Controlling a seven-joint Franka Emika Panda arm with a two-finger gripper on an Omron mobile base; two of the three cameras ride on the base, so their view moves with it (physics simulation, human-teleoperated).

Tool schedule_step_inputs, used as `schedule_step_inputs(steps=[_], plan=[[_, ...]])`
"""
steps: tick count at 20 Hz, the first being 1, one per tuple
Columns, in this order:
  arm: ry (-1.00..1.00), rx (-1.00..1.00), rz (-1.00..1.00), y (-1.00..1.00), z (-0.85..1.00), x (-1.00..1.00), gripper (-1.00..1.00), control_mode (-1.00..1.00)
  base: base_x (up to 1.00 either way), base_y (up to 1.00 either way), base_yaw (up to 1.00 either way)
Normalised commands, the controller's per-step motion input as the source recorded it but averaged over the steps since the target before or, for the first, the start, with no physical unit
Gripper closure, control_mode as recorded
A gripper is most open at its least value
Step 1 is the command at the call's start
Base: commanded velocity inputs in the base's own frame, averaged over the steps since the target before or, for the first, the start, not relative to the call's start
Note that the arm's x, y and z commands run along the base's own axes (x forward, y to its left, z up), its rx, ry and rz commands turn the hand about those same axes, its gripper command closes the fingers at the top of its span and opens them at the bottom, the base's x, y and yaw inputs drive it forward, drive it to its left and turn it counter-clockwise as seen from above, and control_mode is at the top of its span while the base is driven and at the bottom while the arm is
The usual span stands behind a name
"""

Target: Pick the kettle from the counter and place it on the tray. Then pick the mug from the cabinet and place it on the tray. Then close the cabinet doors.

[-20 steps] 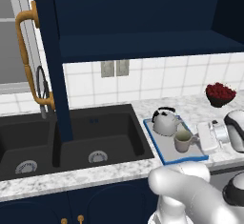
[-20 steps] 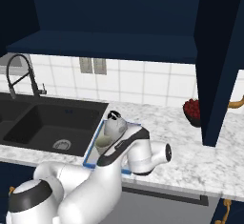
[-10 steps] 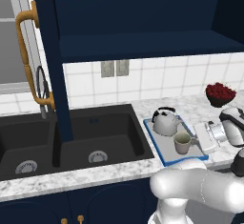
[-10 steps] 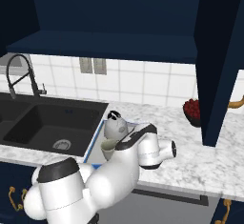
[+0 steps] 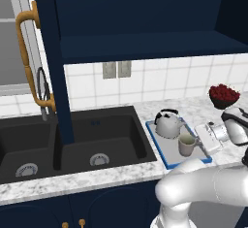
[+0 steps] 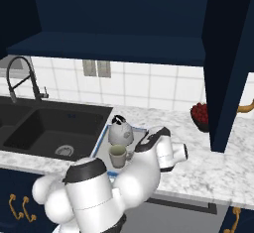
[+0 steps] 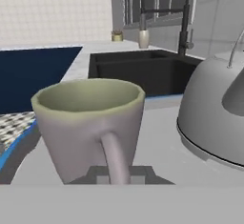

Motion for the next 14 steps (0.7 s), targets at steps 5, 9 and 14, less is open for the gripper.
schedule_step_inputs(steps=[5, 9, 14], plan=[[0.0, 0.0, 0.02, -0.04, -0.04, -0.09, -1.0, -1.0, 0.0, 0.0, 0.0], [0.0, 0.0, 0.0, 0.0, 0.08, -0.1, -1.0, -1.0, 0.0, 0.0, 0.0], [0.0, 0.0, 0.0, 0.05, 0.29, -0.02, -1.0, -1.0, 0.0, 0.0, 0.0]])
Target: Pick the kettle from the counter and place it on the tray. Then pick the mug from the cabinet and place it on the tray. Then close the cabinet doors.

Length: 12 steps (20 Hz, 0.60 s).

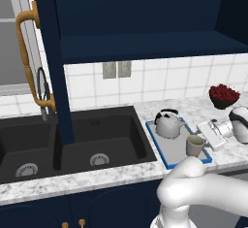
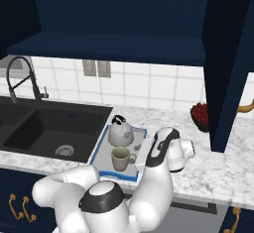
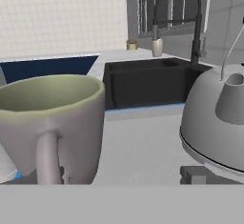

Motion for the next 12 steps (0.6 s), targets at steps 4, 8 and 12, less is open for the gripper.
schedule_step_inputs(steps=[4, 8, 12], plan=[[-0.05, 0.0, -0.01, 0.07, 0.02, 0.04, -1.0, -1.0, 0.0, 0.0, 0.0], [-0.06, -0.01, -0.11, 0.12, -0.01, 0.32, -1.0, -1.0, 0.0, 0.0, 0.0], [-0.05, -0.03, -0.13, 0.02, -0.11, 0.39, -1.0, -1.0, 0.0, 0.0, 0.0]])
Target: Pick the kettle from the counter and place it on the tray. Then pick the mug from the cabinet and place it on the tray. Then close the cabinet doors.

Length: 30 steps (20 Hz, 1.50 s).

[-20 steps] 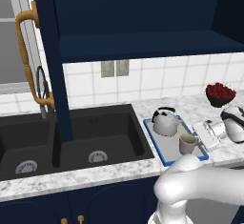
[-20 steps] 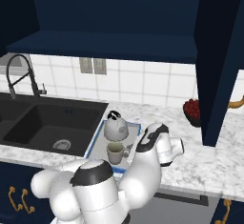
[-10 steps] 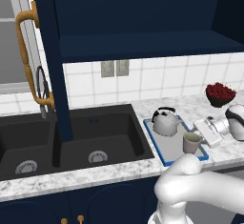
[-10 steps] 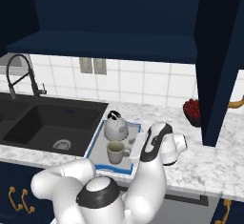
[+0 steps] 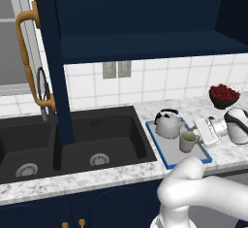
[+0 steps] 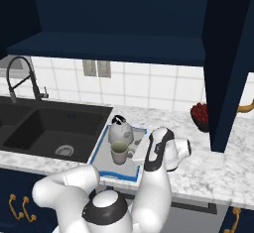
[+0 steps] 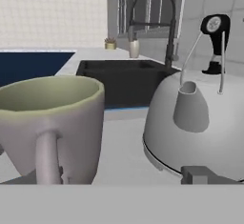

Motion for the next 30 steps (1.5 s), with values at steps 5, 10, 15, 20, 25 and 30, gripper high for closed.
schedule_step_inputs(steps=[5, 10, 15, 20, 25, 30], plan=[[0.0, -0.04, -0.04, 0.0, -0.27, 0.21, -1.0, -1.0, 0.0, 0.0, 0.0], [0.0, -0.09, 0.0, -0.04, -0.35, 0.02, -1.0, -1.0, 0.0, 0.0, 0.0], [-0.02, -0.05, 0.0, -0.09, -0.18, -0.08, -1.0, -1.0, 0.0, 0.0, 0.0], [0.0, -0.01, 0.0, 0.0, 0.0, -0.12, -1.0, -1.0, 0.0, 0.0, 0.0], [0.0, -0.01, 0.0, 0.0, 0.0, -0.05, -1.0, -1.0, 0.0, 0.0, 0.0], [-0.05, -0.01, 0.07, -0.02, 0.0, -0.2, -1.0, -1.0, 0.0, 0.0, 0.0]])
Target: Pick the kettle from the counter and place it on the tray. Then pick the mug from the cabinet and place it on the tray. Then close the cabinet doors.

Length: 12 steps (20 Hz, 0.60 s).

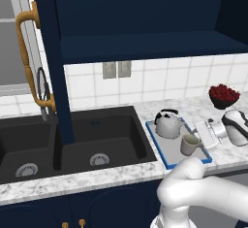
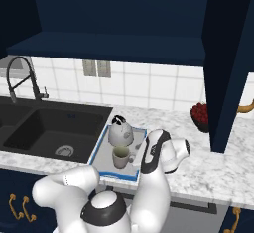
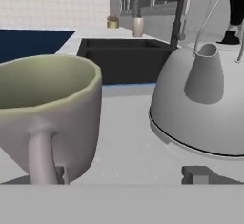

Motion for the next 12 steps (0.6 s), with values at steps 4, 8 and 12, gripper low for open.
schedule_step_inputs(steps=[4, 8, 12], plan=[[-0.07, -0.04, 0.16, -0.01, 0.0, -0.26, -1.0, -1.0, 0.0, 0.0, 0.0], [-0.03, -0.06, 0.19, 0.0, 0.0, -0.17, -1.0, -1.0, 0.0, 0.0, 0.0], [0.03, -0.05, 0.18, 0.0, 0.03, -0.01, -1.0, -1.0, 0.0, 0.0, 0.0]])
